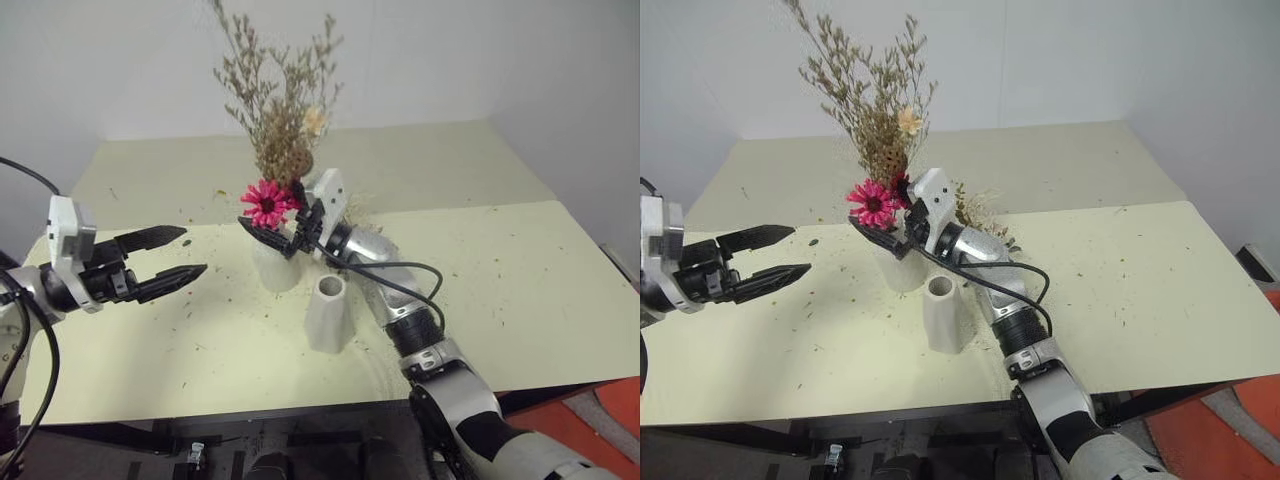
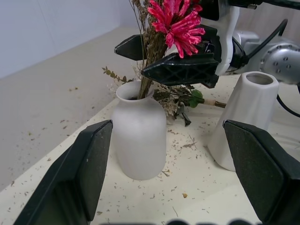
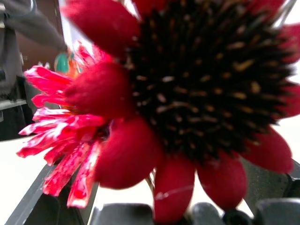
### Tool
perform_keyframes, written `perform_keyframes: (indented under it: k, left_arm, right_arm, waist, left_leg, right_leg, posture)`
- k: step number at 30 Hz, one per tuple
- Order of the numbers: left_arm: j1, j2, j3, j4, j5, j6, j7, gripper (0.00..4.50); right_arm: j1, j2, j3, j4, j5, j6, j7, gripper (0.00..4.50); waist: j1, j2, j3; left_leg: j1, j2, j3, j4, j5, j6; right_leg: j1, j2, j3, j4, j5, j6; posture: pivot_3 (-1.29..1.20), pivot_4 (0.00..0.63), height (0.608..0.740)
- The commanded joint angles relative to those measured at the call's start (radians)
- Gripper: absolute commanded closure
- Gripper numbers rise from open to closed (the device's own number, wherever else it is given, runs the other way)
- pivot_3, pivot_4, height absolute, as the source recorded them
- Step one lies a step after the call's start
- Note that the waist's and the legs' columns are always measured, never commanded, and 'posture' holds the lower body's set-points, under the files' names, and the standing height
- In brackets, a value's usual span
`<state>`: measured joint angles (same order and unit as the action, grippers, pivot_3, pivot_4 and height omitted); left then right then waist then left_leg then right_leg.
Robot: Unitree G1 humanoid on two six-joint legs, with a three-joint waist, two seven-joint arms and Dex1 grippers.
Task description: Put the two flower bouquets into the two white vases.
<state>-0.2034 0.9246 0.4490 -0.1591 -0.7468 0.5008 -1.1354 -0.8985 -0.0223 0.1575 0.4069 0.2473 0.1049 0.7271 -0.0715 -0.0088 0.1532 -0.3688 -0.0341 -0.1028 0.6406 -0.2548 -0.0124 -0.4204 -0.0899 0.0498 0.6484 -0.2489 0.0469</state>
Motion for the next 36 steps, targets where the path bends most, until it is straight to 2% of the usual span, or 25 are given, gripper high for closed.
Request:
perform_keyframes:
  k: [1, 4, 13, 21, 32, 36]
  left_arm:
    - [-0.027, 0.001, 0.0, 0.001, 0.004, -0.024, -0.007, 0.39]
    - [-0.037, -0.004, -0.013, 0.008, 0.007, -0.028, -0.01, 0.39]
    - [-0.071, -0.018, -0.047, 0.029, 0.018, -0.037, -0.02, 0.39]
    - [-0.079, -0.03, -0.063, 0.029, 0.015, -0.031, -0.026, 0.39]
    - [-0.132, -0.043, -0.112, 0.043, 0.008, -0.024, -0.057, 0.39]
    - [-0.165, -0.036, -0.144, 0.058, 0.007, -0.012, -0.093, 0.39]
  right_arm:
    - [-0.049, -0.072, 0.033, -0.11, -0.015, 0.151, 0.052, 0.08]
    - [-0.082, -0.147, 0.085, -0.142, -0.082, 0.231, 0.066, 0.08]
    - [-0.133, -0.253, 0.095, -0.215, -0.091, 0.417, 0.126, 0.08]
    - [-0.041, -0.427, 0.089, -0.363, -0.074, 0.505, 0.212, 0.08]
    - [0.063, -0.666, -0.026, -0.459, -0.048, 0.582, 0.235, 0.08]
    - [0.139, -0.751, -0.046, -0.536, -0.016, 0.713, 0.252, 0.08]
  waist:
    - [0.001, 0.0, 0.0]
    - [0.001, 0.0, 0.0]
    - [0.002, 0.0, 0.0]
    - [0.007, 0.0, 0.0]
    - [0.007, -0.001, 0.0]
    - [0.011, -0.001, 0.0]
  left_leg:
    - [0.0, 0.0, 0.0, 0.0, 0.0, 0.0]
    - [0.0, 0.0, 0.0, 0.0, 0.0, 0.0]
    - [0.0, 0.0, 0.001, 0.0, 0.0, 0.0]
    - [-0.001, 0.0, 0.001, 0.001, 0.0, 0.0]
    - [-0.001, 0.0, 0.007, 0.001, 0.0, 0.0]
    - [-0.001, 0.0, 0.008, 0.001, 0.0, 0.0]
  right_leg:
    - [0.0, 0.0, 0.0, 0.0, 0.0, 0.0]
    - [0.0, 0.0, 0.0, 0.0, 0.0, 0.0]
    - [0.0, -0.001, -0.001, 0.0, 0.0, 0.0]
    - [0.001, -0.001, -0.003, -0.001, 0.0, 0.0]
    - [0.001, -0.001, -0.003, -0.003, 0.0, 0.0]
    - [0.001, -0.001, -0.003, -0.003, 0.0, 0.0]
  posture:
    - [0.0, 0.15, 0.74]
    - [0.0, 0.15, 0.74]
    - [0.0, 0.15, 0.74]
    - [0.0, 0.15, 0.74]
    - [0.0, 0.15, 0.74]
    - [0.0, 0.15, 0.74]
